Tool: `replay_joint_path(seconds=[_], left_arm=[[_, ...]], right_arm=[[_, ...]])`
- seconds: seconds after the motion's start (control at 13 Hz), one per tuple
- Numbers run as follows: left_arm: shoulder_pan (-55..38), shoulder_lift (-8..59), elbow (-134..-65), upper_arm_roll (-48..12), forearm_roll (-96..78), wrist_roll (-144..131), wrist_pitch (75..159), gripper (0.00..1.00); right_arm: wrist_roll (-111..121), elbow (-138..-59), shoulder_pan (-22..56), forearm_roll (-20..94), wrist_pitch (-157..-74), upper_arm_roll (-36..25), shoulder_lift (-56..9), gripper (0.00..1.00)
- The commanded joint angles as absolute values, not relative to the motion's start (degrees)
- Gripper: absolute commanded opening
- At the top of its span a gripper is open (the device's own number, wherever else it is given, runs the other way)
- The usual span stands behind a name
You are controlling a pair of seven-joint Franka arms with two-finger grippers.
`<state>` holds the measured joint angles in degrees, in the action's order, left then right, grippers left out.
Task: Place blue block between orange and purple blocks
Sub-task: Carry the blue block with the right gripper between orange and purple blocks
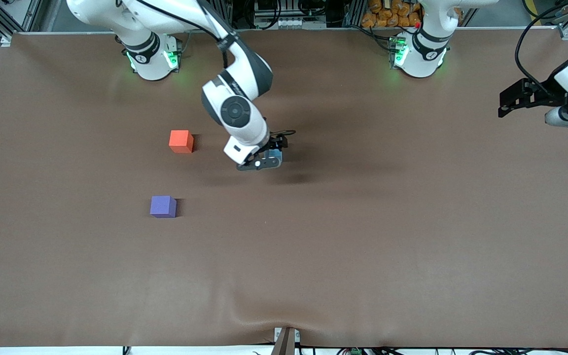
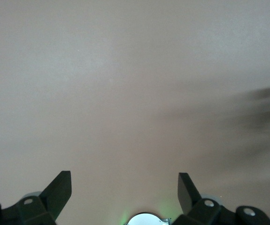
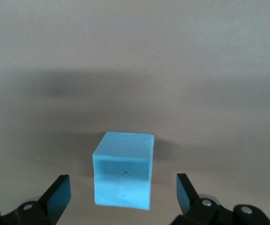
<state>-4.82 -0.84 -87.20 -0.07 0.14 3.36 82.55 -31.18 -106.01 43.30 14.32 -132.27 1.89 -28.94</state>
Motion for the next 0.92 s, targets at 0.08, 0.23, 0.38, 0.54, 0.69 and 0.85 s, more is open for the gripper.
replay_joint_path(seconds=[0.08,0.23,0.38,0.54,0.69,0.85], left_arm=[[-3.87,-0.88,-85.95,0.79,-0.18,3.16,80.86,1.00],[-0.81,-1.75,-86.22,0.62,0.09,3.43,78.31,1.00],[-0.44,-1.58,-86.39,0.44,0.09,3.17,79.18,1.00],[-0.97,-1.14,-86.40,0.00,0.53,2.37,79.63,1.00],[-0.62,-0.88,-86.22,-0.61,0.61,3.24,80.76,1.00],[-0.70,-0.44,-86.31,-0.62,1.40,3.52,81.74,1.00]], right_arm=[[-32.52,-108.46,46.14,14.68,-135.87,1.32,-29.61,1.00],[-32.52,-108.37,46.14,14.33,-136.05,1.32,-29.88,1.00],[-33.22,-108.37,46.58,14.33,-136.75,1.32,-30.49,1.00],[-34.63,-108.37,47.54,14.24,-138.16,1.23,-31.64,1.00],[-34.45,-108.37,48.34,13.19,-138.08,1.06,-31.73,0.70],[-35.15,-108.37,47.82,11.25,-136.94,0.97,-31.12,0.13]])
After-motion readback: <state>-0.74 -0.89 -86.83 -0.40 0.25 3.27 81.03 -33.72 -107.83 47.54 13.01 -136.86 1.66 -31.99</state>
